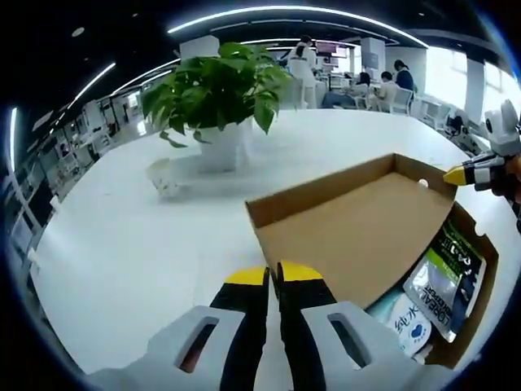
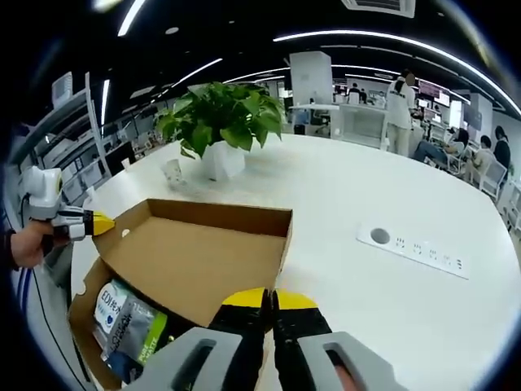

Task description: Operate the shoe box by opening the lid, removing the specified soft item, and placing it in the target area until the item is outside and the box remains undamaged.

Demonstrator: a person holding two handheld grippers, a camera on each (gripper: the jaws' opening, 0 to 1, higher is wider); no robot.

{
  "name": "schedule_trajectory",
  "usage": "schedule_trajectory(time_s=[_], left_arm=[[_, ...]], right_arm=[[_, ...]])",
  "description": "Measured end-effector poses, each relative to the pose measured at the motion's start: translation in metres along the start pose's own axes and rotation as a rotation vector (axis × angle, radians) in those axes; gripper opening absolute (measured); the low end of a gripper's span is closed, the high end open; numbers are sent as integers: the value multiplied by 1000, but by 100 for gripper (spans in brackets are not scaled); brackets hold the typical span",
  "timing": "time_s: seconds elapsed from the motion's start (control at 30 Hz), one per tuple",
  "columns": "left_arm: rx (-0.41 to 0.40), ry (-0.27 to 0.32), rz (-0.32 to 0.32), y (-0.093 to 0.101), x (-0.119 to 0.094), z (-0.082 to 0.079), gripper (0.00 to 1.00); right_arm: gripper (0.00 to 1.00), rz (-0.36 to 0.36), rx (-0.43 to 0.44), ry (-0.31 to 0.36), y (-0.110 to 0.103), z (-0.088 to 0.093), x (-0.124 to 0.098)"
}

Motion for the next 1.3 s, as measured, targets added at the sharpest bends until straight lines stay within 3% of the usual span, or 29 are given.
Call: schedule_trajectory(time_s=[1.3], left_arm=[[30, -46, -1, -1, 13, 5, 1]], right_arm=[[0, -10, 18, -32, 6, 5, 14]])
Point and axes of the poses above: the point that each gripper's makers call its tool centre point, and the gripper's own axes: x roughly forward along the fingers, y roughly to its right, z roughly out of its underside, the point moved 4 cm from there along -x, roughly backward along the fingers, and after that the axes turned 11 degrees about -x, right-handed, at the moved point
